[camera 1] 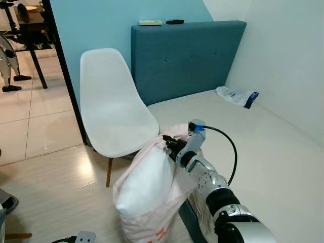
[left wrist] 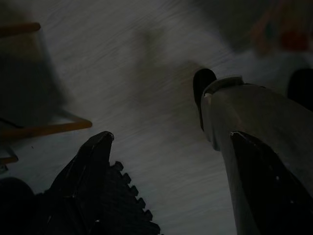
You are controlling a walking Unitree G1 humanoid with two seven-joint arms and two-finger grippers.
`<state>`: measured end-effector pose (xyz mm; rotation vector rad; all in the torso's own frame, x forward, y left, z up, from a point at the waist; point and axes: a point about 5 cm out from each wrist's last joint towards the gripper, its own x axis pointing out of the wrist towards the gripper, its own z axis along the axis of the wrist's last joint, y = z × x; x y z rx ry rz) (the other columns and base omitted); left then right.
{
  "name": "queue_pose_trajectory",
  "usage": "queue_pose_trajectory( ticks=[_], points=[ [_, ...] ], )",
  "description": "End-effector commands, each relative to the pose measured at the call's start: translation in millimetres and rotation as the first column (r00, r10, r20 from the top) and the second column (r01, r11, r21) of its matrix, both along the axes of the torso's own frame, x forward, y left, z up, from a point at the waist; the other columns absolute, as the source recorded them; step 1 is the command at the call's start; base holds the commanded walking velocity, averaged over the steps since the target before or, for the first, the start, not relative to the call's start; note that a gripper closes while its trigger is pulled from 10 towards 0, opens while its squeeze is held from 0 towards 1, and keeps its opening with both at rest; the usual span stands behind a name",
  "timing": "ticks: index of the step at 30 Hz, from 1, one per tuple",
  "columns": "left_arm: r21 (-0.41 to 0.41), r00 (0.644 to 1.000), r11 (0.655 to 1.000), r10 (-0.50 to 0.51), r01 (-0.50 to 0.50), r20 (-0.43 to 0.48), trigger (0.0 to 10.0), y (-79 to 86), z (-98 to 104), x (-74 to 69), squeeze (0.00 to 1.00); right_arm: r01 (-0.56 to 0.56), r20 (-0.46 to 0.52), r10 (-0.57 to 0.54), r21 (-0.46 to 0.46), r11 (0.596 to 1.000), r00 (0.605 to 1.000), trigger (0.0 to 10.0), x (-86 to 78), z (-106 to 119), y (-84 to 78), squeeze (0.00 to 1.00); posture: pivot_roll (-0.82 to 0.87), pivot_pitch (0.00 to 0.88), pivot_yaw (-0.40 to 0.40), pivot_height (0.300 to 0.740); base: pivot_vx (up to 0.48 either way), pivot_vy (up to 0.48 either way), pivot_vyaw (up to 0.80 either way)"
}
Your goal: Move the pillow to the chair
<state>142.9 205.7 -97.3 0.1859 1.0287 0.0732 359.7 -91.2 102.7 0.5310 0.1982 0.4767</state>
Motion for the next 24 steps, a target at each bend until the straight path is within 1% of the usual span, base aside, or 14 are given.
queue_pose_trajectory(
  ticks=[1,2,5,6,7,8,11,14,16,17,18,19,22,24],
  points=[
    [0.011,1.000,1.000,-0.019,0.019,-0.023,10.0,1.7,-2,-5.0,0.00,-0.039,0.148,0.047,-0.054,0.998,0.988,10.0,4.0,20,4.6,0.00,0.13,0.000,-0.059,0.740,0.000,0.000,0.00],
    [0.011,1.000,1.000,-0.019,0.019,-0.023,10.0,1.7,-2,-5.0,0.00,-0.039,0.148,0.047,-0.054,0.998,0.988,10.0,4.0,20,4.6,0.00,0.13,0.000,-0.059,0.740,0.000,0.000,0.00],
    [0.011,1.000,1.000,-0.019,0.019,-0.022,10.0,2.2,-2,-5.5,0.00,-0.083,0.168,0.107,-0.144,0.986,0.980,10.0,-4.8,10,6.2,0.00,0.13,0.000,-0.064,0.740,0.000,0.000,0.00],
    [0.011,1.000,1.000,-0.018,0.018,-0.022,10.0,2.6,-2,-6.0,0.00,-0.097,0.163,0.118,-0.128,0.987,0.980,10.0,-10.1,5,4.6,0.00,0.13,0.000,-0.065,0.740,0.000,0.000,0.00],
    [0.011,1.000,1.000,-0.018,0.018,-0.022,10.0,2.6,-2,-6.0,0.00,-0.097,0.163,0.118,-0.128,0.987,0.980,10.0,-10.1,5,4.6,0.00,0.13,0.000,-0.065,0.740,0.000,0.000,0.00],
    [0.011,1.000,1.000,-0.017,0.018,-0.022,10.0,2.7,-2,-6.4,0.00,-0.101,0.166,0.119,-0.112,0.989,0.979,10.0,-13.8,3,2.1,0.00,0.13,0.000,-0.065,0.740,0.000,0.000,0.00],
    [0.012,0.999,1.000,-0.020,0.020,-0.027,10.0,3.6,-2,-8.2,0.00,-0.100,0.187,0.112,-0.072,0.992,0.976,10.0,-23.1,0,-6.2,0.00,0.12,0.000,-0.060,0.740,0.246,0.000,0.00],
    [0.013,0.999,1.000,-0.024,0.024,-0.030,10.0,4.0,-3,-9.0,0.00,-0.096,0.202,0.106,-0.059,0.994,0.974,10.0,-24.6,2,-8.0,0.00,0.11,0.000,-0.055,0.740,0.251,0.000,0.00],
    [0.014,0.999,0.999,-0.032,0.032,-0.034,10.0,4.5,-3,-9.7,0.00,-0.091,0.232,0.101,-0.053,0.994,0.967,10.0,-23.4,8,-8.5,0.00,0.10,0.000,-0.049,0.740,0.274,0.000,0.00],
    [0.015,0.998,0.999,-0.043,0.044,-0.035,10.0,4.4,-3,-9.3,0.00,-0.092,0.278,0.102,-0.047,0.995,0.955,10.0,-20.0,19,-6.8,0.00,0.10,0.000,-0.043,0.740,0.296,0.000,0.00],
    [0.015,0.998,0.999,-0.043,0.044,-0.035,10.0,4.4,-3,-9.3,0.00,-0.092,0.278,0.102,-0.047,0.995,0.955,10.0,-20.0,19,-6.8,0.00,0.10,0.000,-0.043,0.740,0.296,0.000,0.00],
    [0.015,0.998,0.999,-0.047,0.047,-0.034,10.0,4.3,-2,-8.6,0.00,-0.094,0.296,0.103,-0.042,0.995,0.950,10.0,-18.6,24,-5.9,0.00,0.10,0.000,-0.043,0.740,0.296,0.000,0.00],
    [0.017,0.998,0.998,-0.052,0.053,-0.025,10.0,4.4,-1,-4.3,0.00,-0.111,0.349,0.104,0.000,0.994,0.931,10.0,-13.5,43,-1.8,0.00,0.10,0.000,-0.044,0.740,0.310,0.000,0.00],
    [0.017,0.998,0.998,-0.054,0.054,-0.023,10.0,4.4,-1,-3.6,0.00,-0.126,0.374,0.108,0.025,0.992,0.921,10.0,-13.1,53,0.4,0.00,0.10,0.000,-0.045,0.740,0.323,0.000,0.00]
  ],
)
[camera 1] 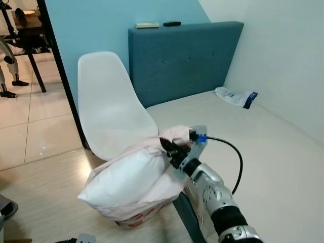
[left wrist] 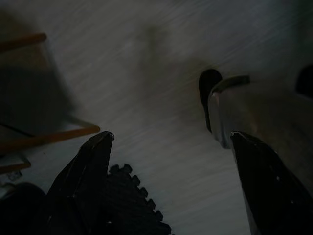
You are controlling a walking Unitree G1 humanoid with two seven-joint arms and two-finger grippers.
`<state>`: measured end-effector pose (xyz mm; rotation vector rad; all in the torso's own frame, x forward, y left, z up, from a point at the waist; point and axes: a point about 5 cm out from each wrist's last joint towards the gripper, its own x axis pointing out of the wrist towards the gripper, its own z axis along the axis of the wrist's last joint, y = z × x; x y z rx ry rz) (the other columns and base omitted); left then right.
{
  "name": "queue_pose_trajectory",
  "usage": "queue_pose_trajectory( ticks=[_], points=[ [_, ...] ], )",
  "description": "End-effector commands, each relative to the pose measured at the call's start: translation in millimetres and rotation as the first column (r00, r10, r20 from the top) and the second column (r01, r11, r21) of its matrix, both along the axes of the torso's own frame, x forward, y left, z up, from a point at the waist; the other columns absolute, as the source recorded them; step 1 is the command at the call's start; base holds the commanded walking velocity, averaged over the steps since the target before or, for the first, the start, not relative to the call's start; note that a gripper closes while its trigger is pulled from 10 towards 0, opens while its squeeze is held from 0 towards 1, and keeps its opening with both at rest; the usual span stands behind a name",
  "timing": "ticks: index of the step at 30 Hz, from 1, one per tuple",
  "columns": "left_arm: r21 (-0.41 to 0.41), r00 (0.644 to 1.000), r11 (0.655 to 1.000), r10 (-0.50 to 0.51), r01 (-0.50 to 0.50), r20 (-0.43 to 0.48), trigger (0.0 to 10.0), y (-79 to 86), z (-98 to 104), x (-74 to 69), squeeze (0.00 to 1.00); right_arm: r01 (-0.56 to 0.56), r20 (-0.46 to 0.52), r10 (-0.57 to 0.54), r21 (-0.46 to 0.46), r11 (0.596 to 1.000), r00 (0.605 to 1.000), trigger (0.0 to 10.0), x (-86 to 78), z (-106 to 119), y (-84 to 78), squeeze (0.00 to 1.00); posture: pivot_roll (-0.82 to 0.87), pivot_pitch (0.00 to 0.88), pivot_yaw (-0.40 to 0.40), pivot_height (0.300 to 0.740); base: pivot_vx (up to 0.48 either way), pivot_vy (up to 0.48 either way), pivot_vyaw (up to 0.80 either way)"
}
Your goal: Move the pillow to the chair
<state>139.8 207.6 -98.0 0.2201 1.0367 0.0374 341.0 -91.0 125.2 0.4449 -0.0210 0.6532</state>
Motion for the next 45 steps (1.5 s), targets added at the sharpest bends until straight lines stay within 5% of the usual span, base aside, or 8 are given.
queue_pose_trajectory(
  ticks=[1,13,29,45],
  points=[
    [0.006,1.000,1.000,-0.010,0.010,-0.009,10.0,2.4,0,-0.5,0.00,-0.026,0.130,0.017,0.065,0.998,0.991,10.0,5.6,35,1.4,0.00,0.10,0.000,-0.046,0.740,0.330,0.000,0.00],
    [0.000,1.000,1.000,-0.016,0.016,-0.019,10.0,-0.2,-1,-3.3,0.00,-0.070,0.272,0.016,0.190,0.979,0.962,10.0,11.5,93,-2.7,0.00,0.10,0.000,-0.043,0.740,0.444,0.000,0.00],
    [-0.005,1.000,1.000,-0.014,0.014,-0.019,10.0,-1.6,-2,-2.8,0.00,-0.131,0.298,0.062,0.216,0.968,0.952,10.0,5.1,102,4.1,0.00,0.10,0.000,-0.043,0.740,0.480,0.000,0.28],
    [-0.012,1.000,1.000,-0.007,0.007,-0.020,10.0,-2.1,-2,-4.0,0.00,-0.016,0.272,-0.047,0.223,0.975,0.961,10.0,14.5,110,-4.7,0.00,0.11,0.000,-0.045,0.740,0.480,0.000,0.05]
  ],
)
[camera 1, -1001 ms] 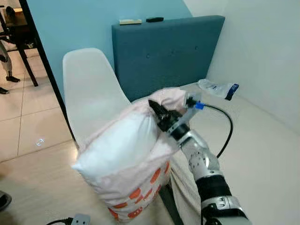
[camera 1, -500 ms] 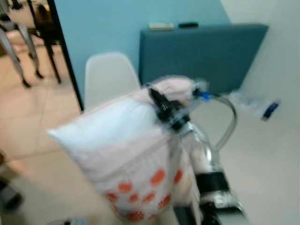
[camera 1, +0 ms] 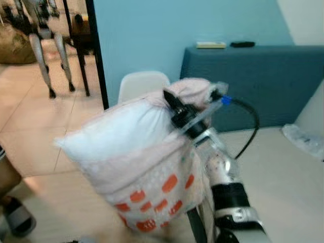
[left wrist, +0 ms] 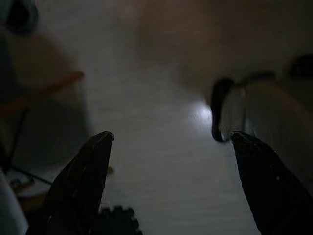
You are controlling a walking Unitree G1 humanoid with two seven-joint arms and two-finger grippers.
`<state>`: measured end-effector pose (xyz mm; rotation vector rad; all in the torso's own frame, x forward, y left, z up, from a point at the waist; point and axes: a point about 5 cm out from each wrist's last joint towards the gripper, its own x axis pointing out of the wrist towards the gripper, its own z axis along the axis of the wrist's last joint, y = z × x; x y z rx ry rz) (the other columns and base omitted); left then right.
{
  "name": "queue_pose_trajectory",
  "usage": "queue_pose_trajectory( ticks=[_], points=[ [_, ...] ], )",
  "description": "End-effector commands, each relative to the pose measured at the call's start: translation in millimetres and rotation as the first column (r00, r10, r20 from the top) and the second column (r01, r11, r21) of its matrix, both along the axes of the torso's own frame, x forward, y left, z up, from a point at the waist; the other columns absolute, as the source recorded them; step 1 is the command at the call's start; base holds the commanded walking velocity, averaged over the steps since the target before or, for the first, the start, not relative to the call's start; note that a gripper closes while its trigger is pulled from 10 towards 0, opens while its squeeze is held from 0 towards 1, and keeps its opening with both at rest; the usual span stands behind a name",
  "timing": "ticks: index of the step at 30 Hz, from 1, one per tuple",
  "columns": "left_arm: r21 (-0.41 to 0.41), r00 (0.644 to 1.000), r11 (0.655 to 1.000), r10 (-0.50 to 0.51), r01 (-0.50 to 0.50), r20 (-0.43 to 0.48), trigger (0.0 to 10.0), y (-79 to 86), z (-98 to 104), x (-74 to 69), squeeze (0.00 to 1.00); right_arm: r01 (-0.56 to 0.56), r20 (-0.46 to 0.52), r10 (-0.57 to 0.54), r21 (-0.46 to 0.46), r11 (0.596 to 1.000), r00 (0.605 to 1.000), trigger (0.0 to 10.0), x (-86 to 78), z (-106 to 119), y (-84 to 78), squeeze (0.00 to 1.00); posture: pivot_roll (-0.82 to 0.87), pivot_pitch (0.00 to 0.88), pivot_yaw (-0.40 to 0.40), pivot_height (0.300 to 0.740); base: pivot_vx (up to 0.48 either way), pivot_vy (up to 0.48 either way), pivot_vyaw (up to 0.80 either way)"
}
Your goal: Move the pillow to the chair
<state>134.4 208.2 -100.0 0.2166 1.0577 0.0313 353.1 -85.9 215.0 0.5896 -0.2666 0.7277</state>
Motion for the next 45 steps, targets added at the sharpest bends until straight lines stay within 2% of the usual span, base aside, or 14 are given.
queue_pose_trajectory(
  ticks=[1,8,10,13,18,20,21,22,24,26,31,40,44,45],
  points=[
    [-0.007,1.000,1.000,-0.006,0.006,0.002,10.0,-2.8,0,1.4,0.00,0.080,0.076,-0.081,0.014,0.997,0.994,10.0,4.3,20,-12.0,0.00,0.11,0.000,-0.045,0.740,0.480,0.000,0.00],
    [-0.022,1.000,1.000,-0.003,0.003,0.001,10.0,-4.4,0,0.8,0.00,0.258,0.021,-0.257,-0.033,0.966,0.966,10.0,17.0,14,-30.7,0.00,0.11,0.000,-0.046,0.740,0.480,0.000,0.00],
    [-0.062,1.000,0.998,0.002,-0.003,-0.012,10.0,-9.2,-2,-1.8,0.00,0.355,-0.025,-0.357,-0.061,0.933,0.934,10.0,24.6,9,-46.5,0.00,0.11,0.000,-0.045,0.740,0.142,0.000,0.00],
    [-0.069,1.000,0.998,0.003,-0.005,-0.017,10.0,-10.0,-3,-3.0,0.00,0.377,-0.042,-0.382,-0.100,0.921,0.923,10.0,26.9,4,-50.1,0.00,0.11,0.000,-0.045,0.740,0.000,0.000,0.00],
    [-0.055,1.000,0.998,-0.001,0.000,-0.021,10.0,-7.5,-3,-5.0,0.00,0.332,-0.062,-0.348,-0.181,0.926,0.935,10.0,25.9,-11,-40.9,0.00,0.12,0.000,-0.044,0.740,0.000,0.000,0.00],
    [-0.050,1.000,0.999,-0.003,0.001,-0.025,10.0,-6.3,-3,-6.9,0.00,0.326,-0.064,-0.362,-0.312,0.892,0.930,10.0,25.6,-28,-32.5,0.00,0.12,0.000,-0.044,0.740,0.000,0.000,0.00],
    [-0.050,1.000,0.999,-0.003,0.001,-0.025,10.0,-6.3,-3,-6.9,0.00,0.326,-0.064,-0.362,-0.312,0.892,0.930,10.0,25.6,-28,-32.5,0.00,0.12,0.000,-0.044,0.740,0.000,0.000,0.00],
    [-0.047,1.000,0.999,-0.003,0.002,-0.028,10.0,-5.7,-4,-9.7,0.00,0.331,-0.117,-0.413,-0.423,0.844,0.903,10.0,25.8,-51,-31.3,0.00,0.12,0.000,-0.045,0.740,0.000,0.000,0.00],
    [-0.046,1.000,0.999,-0.004,0.002,-0.030,10.0,-5.4,-4,-10.9,0.00,0.326,-0.157,-0.431,-0.446,0.833,0.888,10.0,25.5,-62,-32.2,0.00,0.12,0.000,-0.045,0.740,0.000,0.000,0.00],
    [-0.044,0.999,0.999,-0.004,0.002,-0.035,10.0,-4.5,-5,-14.4,0.00,0.305,-0.244,-0.471,-0.502,0.809,0.848,10.0,24.3,-82,-35.3,0.00,0.12,0.000,-0.043,0.740,0.000,0.000,0.00],
    [-0.037,0.999,0.999,-0.011,0.010,-0.051,10.0,-2.1,-7,-22.2,0.00,0.270,-0.310,-0.478,-0.526,0.807,0.822,10.0,17.7,-102,-36.9,0.00,0.12,0.000,-0.038,0.720,0.000,0.000,0.00],
    [-0.031,0.998,0.999,-0.015,0.013,-0.062,10.0,1.2,-8,-28.0,0.00,0.274,-0.304,-0.466,-0.505,0.818,0.831,10.0,15.5,-105,-34.7,0.00,0.12,0.000,-0.034,0.690,0.000,0.000,0.00],
    [-0.030,0.998,0.999,-0.015,0.013,-0.055,10.0,1.9,-7,-25.0,0.00,0.270,-0.291,-0.494,-0.565,0.780,0.819,10.0,17.0,-108,-36.8,0.00,0.12,0.000,-0.037,0.675,0.000,0.000,0.00],
    [-0.030,0.999,1.000,-0.013,0.011,-0.048,10.0,2.0,-6,-23.1,0.00,0.254,-0.301,-0.521,-0.617,0.745,0.799,10.0,15.9,-115,-39.6,0.00,0.12,0.000,-0.037,0.665,0.000,0.000,0.00]
  ],
)
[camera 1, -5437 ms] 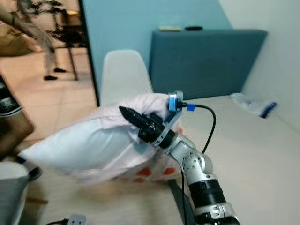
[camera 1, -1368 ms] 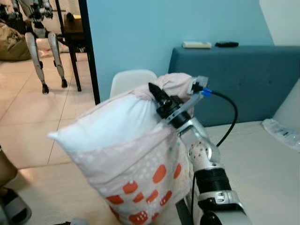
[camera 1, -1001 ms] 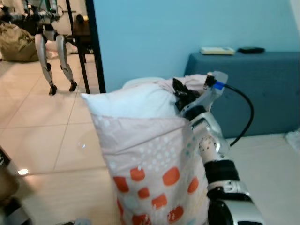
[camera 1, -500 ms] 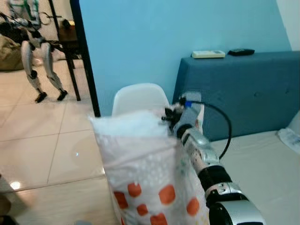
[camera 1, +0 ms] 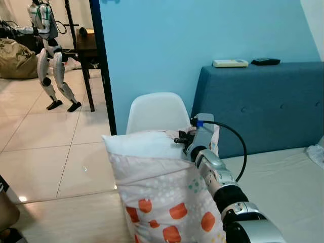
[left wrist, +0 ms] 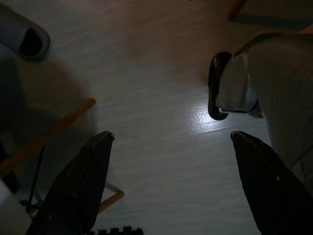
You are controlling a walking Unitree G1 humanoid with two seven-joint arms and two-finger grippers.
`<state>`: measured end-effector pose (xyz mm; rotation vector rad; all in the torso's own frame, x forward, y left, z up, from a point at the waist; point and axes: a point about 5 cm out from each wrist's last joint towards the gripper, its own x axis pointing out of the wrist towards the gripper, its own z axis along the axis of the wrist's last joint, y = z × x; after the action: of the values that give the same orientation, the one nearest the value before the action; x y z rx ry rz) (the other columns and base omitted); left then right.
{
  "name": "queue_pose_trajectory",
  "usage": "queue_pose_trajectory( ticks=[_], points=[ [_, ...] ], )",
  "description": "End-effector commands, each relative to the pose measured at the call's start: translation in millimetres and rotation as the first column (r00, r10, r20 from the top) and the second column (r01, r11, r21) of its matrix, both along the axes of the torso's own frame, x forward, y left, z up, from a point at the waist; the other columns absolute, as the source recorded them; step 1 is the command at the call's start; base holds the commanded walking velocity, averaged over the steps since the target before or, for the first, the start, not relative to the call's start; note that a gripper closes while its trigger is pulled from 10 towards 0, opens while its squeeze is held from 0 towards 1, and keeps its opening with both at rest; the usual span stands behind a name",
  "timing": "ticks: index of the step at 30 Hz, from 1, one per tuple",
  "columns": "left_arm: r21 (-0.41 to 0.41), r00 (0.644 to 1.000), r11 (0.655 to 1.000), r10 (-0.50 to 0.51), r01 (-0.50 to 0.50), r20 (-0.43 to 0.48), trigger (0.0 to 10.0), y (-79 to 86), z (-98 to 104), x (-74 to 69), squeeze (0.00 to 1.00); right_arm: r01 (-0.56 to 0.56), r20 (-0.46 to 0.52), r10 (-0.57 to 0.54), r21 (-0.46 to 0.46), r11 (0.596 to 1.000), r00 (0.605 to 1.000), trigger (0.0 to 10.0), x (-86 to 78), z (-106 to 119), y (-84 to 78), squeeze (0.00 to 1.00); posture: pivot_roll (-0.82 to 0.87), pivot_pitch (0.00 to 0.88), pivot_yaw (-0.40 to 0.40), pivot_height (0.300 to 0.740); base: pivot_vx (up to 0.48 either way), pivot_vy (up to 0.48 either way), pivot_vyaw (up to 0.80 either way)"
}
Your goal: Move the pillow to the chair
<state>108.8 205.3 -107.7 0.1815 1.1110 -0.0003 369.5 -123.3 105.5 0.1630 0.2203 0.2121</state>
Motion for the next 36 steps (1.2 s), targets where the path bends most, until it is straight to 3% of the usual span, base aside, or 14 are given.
queue_pose_trajectory(
  ticks=[1,7,9,14,15,31,32,36],
  points=[
    [0.013,1.000,1.000,-0.008,0.007,0.008,10.0,4.9,1.7,3.0,0.00,0.013,-0.053,-0.016,-0.064,0.998,0.998,10.0,-1.2,-8.5,-3.3,0.00,0.12,0.000,-0.037,0.660,0.000,0.000,0.00],
    [0.011,1.000,1.000,-0.005,0.005,0.011,10.0,4.4,1.9,3.9,0.00,0.034,-0.094,-0.038,-0.041,0.999,0.995,10.0,-4.2,-16.0,-6.1,0.00,0.12,0.000,-0.034,0.645,0.000,0.000,0.00],
    [0.010,1.000,1.000,-0.005,0.005,0.010,10.0,4.1,1.7,3.7,0.00,0.020,-0.099,-0.022,-0.024,1.000,0.995,10.0,-4.7,-16.5,-2.6,0.10,0.12,0.000,-0.033,0.635,0.000,0.000,0.00],
    [0.009,1.000,1.000,-0.003,0.003,0.010,10.0,3.9,1.7,3.7,0.00,0.022,-0.060,-0.021,0.024,0.999,0.998,10.0,-3.3,-11.6,-1.2,0.06,0.12,0.000,-0.033,0.626,0.000,0.000,0.00],
    [0.009,1.000,1.000,-0.003,0.003,0.010,10.0,3.8,1.7,3.7,0.00,0.024,-0.057,-0.022,0.029,0.999,0.998,10.0,-2.9,-11.3,-1.3,0.00,0.12,0.000,-0.032,0.626,0.000,0.000,0.00],
    [0.008,1.000,1.000,-0.002,0.002,0.009,10.0,4.1,1.4,2.4,0.00,0.032,-0.050,-0.029,0.064,0.997,0.998,10.0,-4.1,-13.3,-2.7,0.03,0.12,0.000,-0.031,0.611,0.000,0.000,0.00],
    [0.008,1.000,1.000,-0.002,0.002,0.010,10.0,4.2,1.4,2.3,0.00,0.006,-0.023,-0.004,0.097,0.995,1.000,10.0,-4.8,-11.6,-1.5,1.00,0.12,0.000,-0.031,0.611,0.000,0.000,0.00],
    [0.008,1.000,1.000,-0.001,0.001,0.010,10.0,4.3,1.5,2.3,0.00,-0.030,0.005,0.030,0.132,0.991,1.000,10.0,-6.1,-9.6,0.6,1.00,0.12,0.000,-0.030,0.611,0.000,0.000,0.00]
  ],
)
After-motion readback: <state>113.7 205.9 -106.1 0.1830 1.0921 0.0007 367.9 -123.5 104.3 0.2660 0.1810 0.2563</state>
